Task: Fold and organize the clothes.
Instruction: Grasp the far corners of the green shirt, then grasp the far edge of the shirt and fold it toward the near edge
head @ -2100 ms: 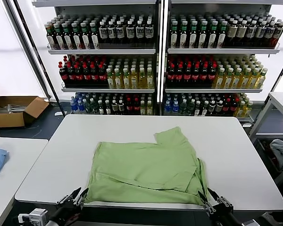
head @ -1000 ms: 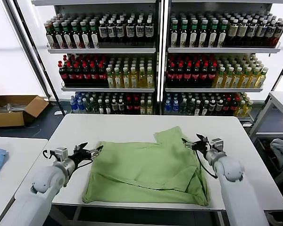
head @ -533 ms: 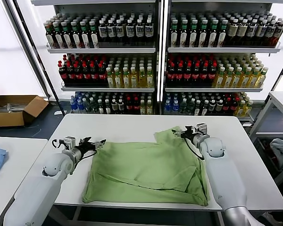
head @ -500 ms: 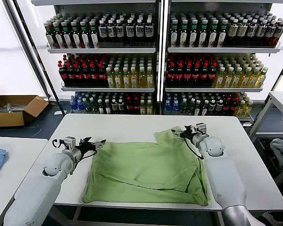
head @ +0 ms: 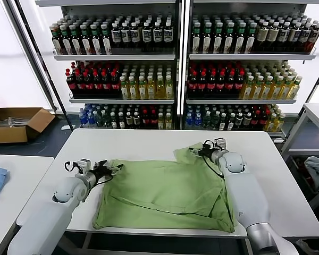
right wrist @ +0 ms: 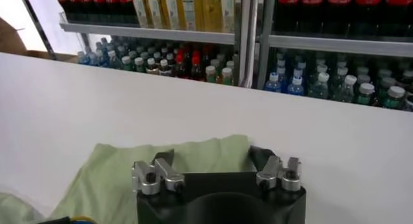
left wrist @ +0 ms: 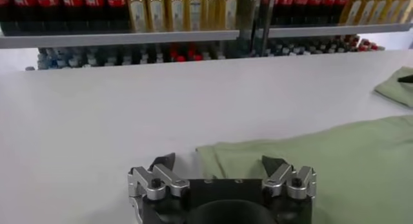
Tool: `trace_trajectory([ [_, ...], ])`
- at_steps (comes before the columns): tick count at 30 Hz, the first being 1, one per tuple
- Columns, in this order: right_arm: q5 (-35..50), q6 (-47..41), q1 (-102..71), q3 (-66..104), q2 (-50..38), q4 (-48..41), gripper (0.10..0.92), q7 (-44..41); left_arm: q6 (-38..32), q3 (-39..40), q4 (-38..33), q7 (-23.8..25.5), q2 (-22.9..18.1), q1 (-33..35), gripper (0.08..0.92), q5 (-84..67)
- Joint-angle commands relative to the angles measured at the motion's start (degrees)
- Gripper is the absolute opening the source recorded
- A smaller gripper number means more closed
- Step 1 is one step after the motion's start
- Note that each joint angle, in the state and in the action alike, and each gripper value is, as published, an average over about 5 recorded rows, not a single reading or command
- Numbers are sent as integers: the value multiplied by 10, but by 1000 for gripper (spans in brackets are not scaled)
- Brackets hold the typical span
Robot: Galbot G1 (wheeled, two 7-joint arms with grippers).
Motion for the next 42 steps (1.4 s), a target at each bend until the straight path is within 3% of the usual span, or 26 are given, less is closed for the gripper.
trace_trajectory([
  [1,1,-5,6,-6,4,-13,593,6,6,7,0,1,-1,4,770,2],
  [11,24,-11,-12,-5,1,17,307,14,3,11,-12,2,-6,11,497,4],
  [18,59,-11,-41,3,-1,75,122,29,-36,5,-19,-7,-7,5,298,-8],
  [26,132,-27,-101,26,-16,231,106,58,-50,-22,-72,-24,5,20,98,-38],
  [33,188,-42,-190,58,-32,393,106,80,-49,-67,-160,-34,21,84,90,-49],
  [42,216,-43,-367,120,-56,596,106,87,-50,-144,-293,-41,43,223,90,-47],
])
